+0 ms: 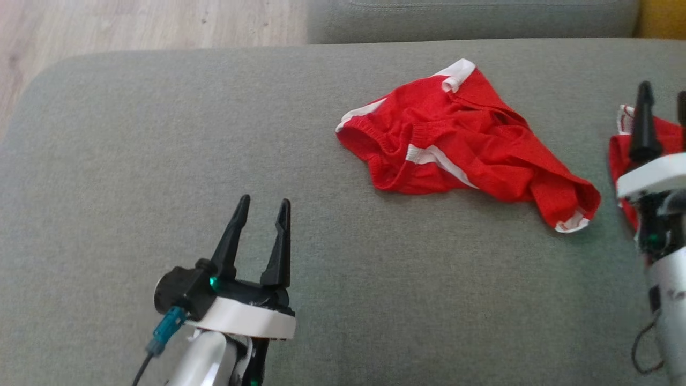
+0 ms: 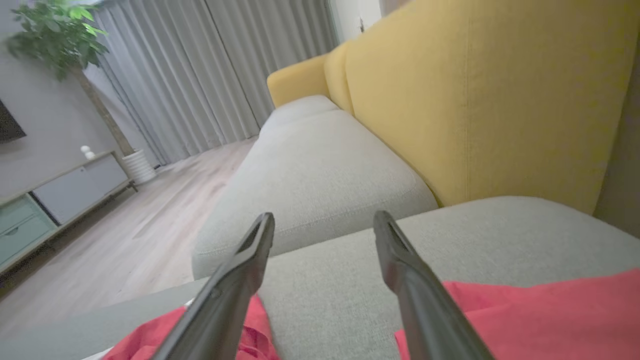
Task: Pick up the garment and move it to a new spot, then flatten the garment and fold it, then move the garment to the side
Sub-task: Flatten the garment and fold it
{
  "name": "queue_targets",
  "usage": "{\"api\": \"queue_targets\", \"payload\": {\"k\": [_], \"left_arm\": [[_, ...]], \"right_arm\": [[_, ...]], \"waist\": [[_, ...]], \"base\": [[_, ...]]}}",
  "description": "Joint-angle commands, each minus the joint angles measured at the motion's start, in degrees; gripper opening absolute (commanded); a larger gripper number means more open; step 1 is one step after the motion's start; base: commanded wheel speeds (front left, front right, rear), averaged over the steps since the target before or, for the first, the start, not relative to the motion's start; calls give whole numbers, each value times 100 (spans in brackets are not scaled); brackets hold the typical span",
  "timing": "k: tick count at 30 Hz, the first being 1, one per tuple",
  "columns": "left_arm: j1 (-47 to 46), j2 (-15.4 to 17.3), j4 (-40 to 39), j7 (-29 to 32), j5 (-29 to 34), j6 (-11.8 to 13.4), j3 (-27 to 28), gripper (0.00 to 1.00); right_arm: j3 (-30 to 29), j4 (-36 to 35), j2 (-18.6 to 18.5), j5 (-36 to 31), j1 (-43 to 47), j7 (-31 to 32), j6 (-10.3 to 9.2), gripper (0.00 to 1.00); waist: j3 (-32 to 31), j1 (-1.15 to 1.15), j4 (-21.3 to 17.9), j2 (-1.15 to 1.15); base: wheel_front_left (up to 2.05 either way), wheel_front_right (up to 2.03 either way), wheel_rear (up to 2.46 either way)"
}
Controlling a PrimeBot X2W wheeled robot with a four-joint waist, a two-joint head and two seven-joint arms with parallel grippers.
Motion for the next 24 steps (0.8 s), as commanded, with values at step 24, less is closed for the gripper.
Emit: {"api": "queue_targets", "payload": {"k": [24], "left_arm": [[-826,9,280,-29,87,-200,-499,100]], "right_arm": [[549,-2125,1096,-1024,2301,-386,-5,100]], "waist": [[-2,0,-1000,0]], "base": [[0,0,0]]}}
